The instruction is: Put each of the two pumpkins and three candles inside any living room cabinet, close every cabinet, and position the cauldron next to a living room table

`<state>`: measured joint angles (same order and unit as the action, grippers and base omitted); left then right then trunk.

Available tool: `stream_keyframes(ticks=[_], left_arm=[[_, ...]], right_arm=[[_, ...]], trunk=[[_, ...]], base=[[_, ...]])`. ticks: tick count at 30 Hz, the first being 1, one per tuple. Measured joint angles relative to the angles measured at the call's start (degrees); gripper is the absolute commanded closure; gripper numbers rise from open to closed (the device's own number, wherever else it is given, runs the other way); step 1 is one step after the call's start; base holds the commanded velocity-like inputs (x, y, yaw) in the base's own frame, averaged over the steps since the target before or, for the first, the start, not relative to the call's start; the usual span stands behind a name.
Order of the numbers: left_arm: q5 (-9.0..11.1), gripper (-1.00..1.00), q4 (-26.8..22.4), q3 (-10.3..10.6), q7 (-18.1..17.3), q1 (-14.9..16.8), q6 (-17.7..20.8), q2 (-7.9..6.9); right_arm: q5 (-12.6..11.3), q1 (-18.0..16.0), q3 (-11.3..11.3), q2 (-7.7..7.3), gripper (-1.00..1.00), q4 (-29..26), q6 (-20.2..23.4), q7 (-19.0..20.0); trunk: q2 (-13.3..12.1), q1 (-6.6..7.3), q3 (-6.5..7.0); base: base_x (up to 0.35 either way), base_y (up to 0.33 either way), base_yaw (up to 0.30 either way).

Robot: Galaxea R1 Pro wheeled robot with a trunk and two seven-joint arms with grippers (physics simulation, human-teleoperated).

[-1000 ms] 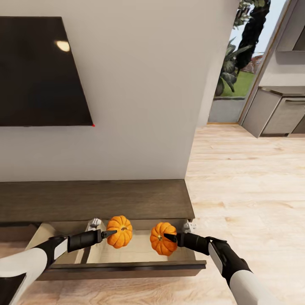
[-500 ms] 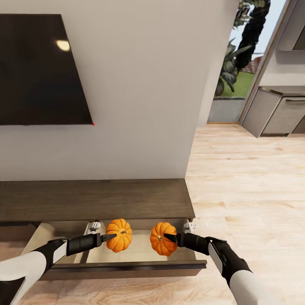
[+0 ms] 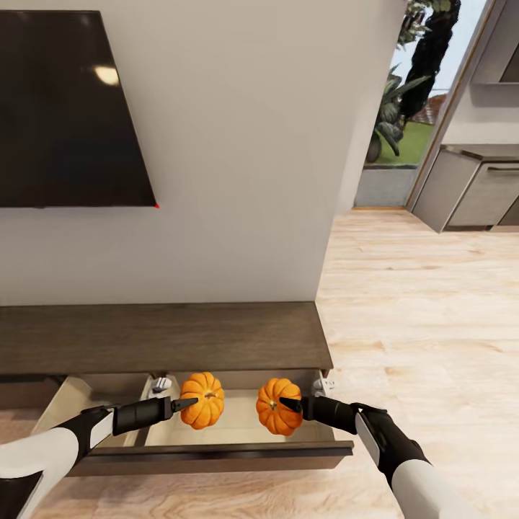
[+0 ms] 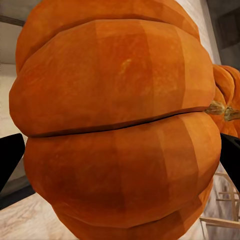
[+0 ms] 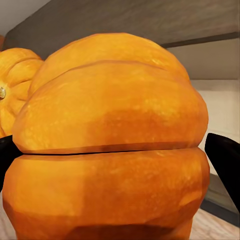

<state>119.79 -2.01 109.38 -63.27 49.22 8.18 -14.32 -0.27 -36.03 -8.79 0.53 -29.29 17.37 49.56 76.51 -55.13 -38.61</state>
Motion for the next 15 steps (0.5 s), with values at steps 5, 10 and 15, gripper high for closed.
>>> stream_keyframes(ticks=[5, 10, 15], left_arm=[[0.00, 1.00, 0.00, 0.00, 0.00, 0.00, 0.00, 0.00], [0.00, 1.00, 0.04, 0.00, 0.00, 0.00, 0.00, -0.01], [0.00, 1.00, 0.08, 0.00, 0.00, 0.00, 0.00, -0.01]], right_arm=[[0.01, 0.00, 0.00, 0.00, 1.00, 0.02, 0.00, 0.00], [0.01, 0.00, -0.02, -0.02, 1.00, 0.02, 0.01, 0.00], [0.01, 0.00, -0.01, -0.07, 1.00, 0.02, 0.08, 0.00]], trunk=[[2.01, -1.10, -0.90], [4.01, -2.20, -1.80], [6.02, -3.29, -2.69]], base=[[0.000, 0.000, 0.000], [0.000, 0.000, 0.000], [0.000, 0.000, 0.000]])
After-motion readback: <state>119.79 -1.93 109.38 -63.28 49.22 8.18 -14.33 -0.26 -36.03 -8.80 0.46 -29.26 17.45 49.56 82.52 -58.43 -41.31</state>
